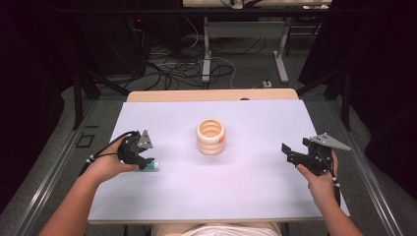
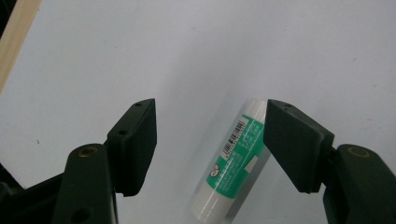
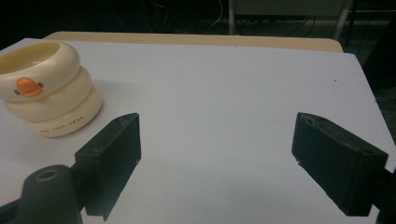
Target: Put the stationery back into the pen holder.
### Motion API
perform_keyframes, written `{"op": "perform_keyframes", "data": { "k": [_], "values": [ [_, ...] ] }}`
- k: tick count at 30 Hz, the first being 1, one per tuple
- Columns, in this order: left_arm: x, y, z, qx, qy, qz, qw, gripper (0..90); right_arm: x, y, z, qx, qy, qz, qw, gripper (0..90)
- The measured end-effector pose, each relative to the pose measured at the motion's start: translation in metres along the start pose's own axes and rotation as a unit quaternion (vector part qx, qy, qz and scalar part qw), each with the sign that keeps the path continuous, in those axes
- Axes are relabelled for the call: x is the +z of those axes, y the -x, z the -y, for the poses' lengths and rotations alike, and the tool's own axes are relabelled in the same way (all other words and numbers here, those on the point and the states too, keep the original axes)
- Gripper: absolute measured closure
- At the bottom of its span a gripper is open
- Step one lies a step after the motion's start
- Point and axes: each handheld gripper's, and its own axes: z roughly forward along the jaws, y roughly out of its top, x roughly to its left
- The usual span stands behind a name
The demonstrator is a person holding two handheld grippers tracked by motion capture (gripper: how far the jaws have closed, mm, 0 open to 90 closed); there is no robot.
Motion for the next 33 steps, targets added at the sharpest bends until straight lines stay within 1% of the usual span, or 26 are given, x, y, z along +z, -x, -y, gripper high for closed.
{"op": "perform_keyframes", "data": {
  "k": [2, 4, 9, 10, 14, 16, 20, 26, 27, 28, 30, 31, 32, 33],
  "values": [
    [0.004, 0.002, 0.0, 0.008, -0.011, -0.002, 0.9999, 35.3, 0.0, 0.0, 0.0, 0.002, -0.001, 0.0, 1.0, 15.1],
    [0.009, 0.003, 0.0, 0.013, -0.017, 0.001, 0.9998, 35.3, 0.0, 0.0, 0.0, 0.003, 0.0, -0.002, 1.0, 15.1],
    [0.019, 0.008, 0.0, 0.024, -0.026, 0.016, 0.9992, 35.8, 0.001, 0.0, 0.0, 0.0, 0.001, 0.0, 1.0, 15.1],
    [0.021, 0.009, -0.001, 0.029, -0.028, 0.017, 0.999, 35.8, 0.0, 0.0, 0.0, -0.001, -0.001, 0.0, 1.0, 15.1],
    [0.024, 0.012, -0.002, 0.035, -0.033, 0.026, 0.9985, 36.3, 0.0, 0.0, 0.0, 0.0, -0.001, 0.0, 1.0, 15.1],
    [0.026, 0.013, -0.002, 0.042, -0.035, 0.028, 0.9981, 36.8, 0.0, 0.0, 0.0, 0.0, -0.001, 0.0, 1.0, 15.1],
    [0.029, 0.015, -0.003, 0.05, -0.04, 0.038, 0.9972, 38.4, 0.0, 0.0, 0.0, 0.001, -0.001, 0.0, 1.0, 15.1],
    [0.032, 0.017, -0.003, 0.061, -0.05, 0.04, 0.9961, 41.4, 0.0, 0.0, 0.0, 0.0, -0.002, -0.001, 1.0, 15.1],
    [0.033, 0.017, -0.004, 0.068, -0.051, 0.04, 0.9956, 42.6, 0.0, 0.0, 0.0, 0.0, -0.001, -0.001, 1.0, 15.1],
    [0.034, 0.017, -0.003, 0.062, -0.049, 0.042, 0.996, 43.4, 0.0, 0.0, 0.0, 0.0, -0.002, -0.001, 1.0, 15.1],
    [0.036, 0.018, -0.003, 0.068, -0.051, 0.043, 0.9954, 44.2, 0.0, 0.0, 0.0, 0.0, -0.002, -0.001, 1.0, 15.1],
    [0.037, 0.018, -0.002, 0.065, -0.051, 0.043, 0.9956, 44.5, 0.0, 0.0, 0.0, 0.0, -0.002, -0.001, 1.0, 15.1],
    [0.038, 0.018, -0.002, 0.071, -0.053, 0.044, 0.9951, 44.8, 0.0, 0.001, 0.0, 0.0, -0.002, 0.0, 1.0, 15.1],
    [0.039, 0.018, -0.002, 0.071, -0.054, 0.046, 0.9949, 45.2, 0.0, 0.001, 0.0, 0.0, -0.002, -0.001, 1.0, 15.1]
  ]
}}
